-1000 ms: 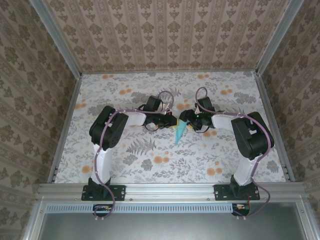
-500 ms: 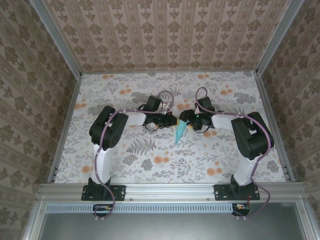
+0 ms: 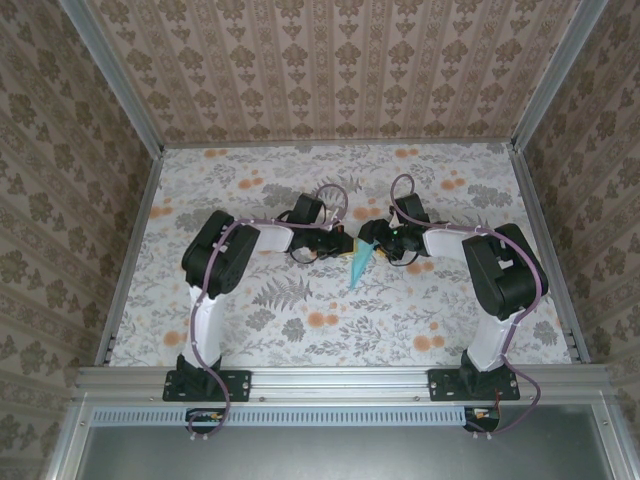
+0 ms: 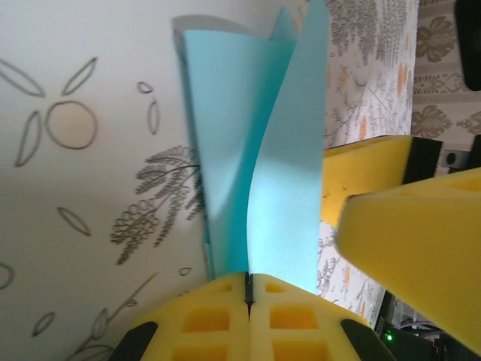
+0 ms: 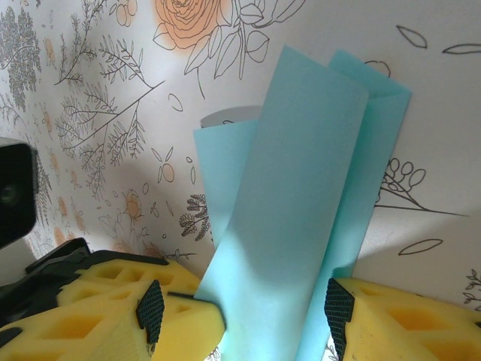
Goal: Fold a paper plane with a square sheet of paper (fold left side to right side)
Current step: Fold the wing for the fifth time at the center of the table.
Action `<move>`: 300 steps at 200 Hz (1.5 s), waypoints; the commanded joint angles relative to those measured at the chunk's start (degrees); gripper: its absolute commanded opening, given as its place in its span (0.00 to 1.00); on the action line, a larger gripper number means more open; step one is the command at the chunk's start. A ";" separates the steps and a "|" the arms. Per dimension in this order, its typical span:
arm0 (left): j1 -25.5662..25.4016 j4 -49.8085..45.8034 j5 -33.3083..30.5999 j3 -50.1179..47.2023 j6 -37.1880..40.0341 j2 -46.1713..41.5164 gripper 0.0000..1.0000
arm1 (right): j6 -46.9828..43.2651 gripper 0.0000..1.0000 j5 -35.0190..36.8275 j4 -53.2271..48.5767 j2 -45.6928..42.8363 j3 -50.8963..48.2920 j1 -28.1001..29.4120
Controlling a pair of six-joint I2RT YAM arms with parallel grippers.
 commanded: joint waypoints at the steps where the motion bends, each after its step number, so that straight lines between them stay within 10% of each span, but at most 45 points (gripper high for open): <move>1: 0.37 2.02 -0.11 1.19 -1.00 1.45 0.00 | -1.33 0.63 0.75 -3.41 2.24 -0.06 0.76; 300: -0.42 -9.17 -2.67 2.51 3.92 3.91 0.00 | -1.91 0.64 -0.29 -1.49 -3.88 -0.76 0.59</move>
